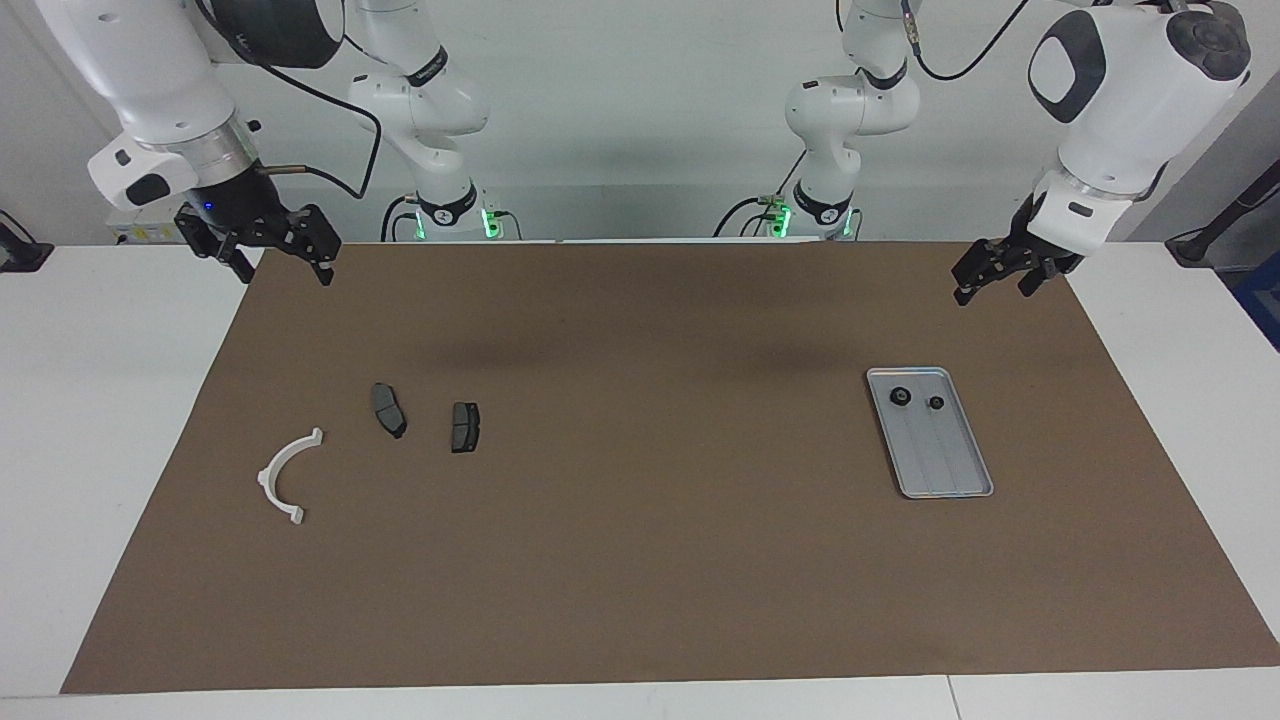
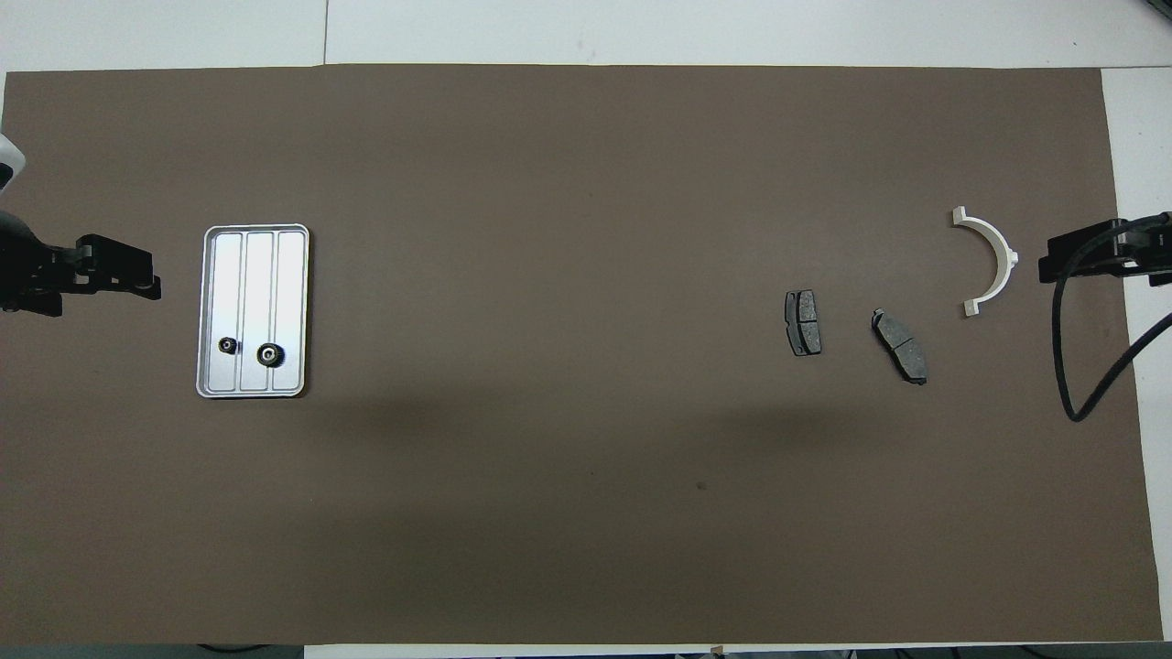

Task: Pick bearing gear from pile to tray

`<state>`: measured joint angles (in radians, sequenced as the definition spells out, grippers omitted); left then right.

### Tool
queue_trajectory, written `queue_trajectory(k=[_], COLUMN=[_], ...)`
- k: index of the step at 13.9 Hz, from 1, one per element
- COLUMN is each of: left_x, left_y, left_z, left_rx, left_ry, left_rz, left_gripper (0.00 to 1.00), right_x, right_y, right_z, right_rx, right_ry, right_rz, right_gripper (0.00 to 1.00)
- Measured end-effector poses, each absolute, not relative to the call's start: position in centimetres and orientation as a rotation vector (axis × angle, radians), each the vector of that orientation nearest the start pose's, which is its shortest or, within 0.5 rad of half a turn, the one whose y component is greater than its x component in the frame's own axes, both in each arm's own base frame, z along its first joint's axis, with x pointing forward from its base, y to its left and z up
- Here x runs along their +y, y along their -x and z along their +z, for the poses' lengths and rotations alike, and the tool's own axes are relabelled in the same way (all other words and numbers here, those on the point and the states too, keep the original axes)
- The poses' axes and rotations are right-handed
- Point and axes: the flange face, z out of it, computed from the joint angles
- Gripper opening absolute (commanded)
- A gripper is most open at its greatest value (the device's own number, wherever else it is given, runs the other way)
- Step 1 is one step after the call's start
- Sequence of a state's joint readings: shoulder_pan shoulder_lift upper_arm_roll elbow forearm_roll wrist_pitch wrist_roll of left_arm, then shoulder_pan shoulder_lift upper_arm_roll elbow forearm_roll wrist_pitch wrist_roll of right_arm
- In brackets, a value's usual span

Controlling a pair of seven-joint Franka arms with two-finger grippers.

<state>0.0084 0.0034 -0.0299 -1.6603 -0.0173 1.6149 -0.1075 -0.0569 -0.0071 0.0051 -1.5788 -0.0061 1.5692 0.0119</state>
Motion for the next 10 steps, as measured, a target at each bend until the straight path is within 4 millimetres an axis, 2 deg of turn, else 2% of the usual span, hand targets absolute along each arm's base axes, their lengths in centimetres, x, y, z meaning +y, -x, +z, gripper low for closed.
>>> queue_trajectory(k=[10], left_x=[-1.34], left_y=[-55.61], left_z=[58.46], left_rx=[-0.138], left_ry=[3.152], left_rz=[0.077], left_gripper=[1.00], right_x=[-3.05], right_y=[-55.12], right_z=[62.45], right_rx=[0.104], right_ry=[3.146], right_rz=[0.004], right_gripper=[1.00])
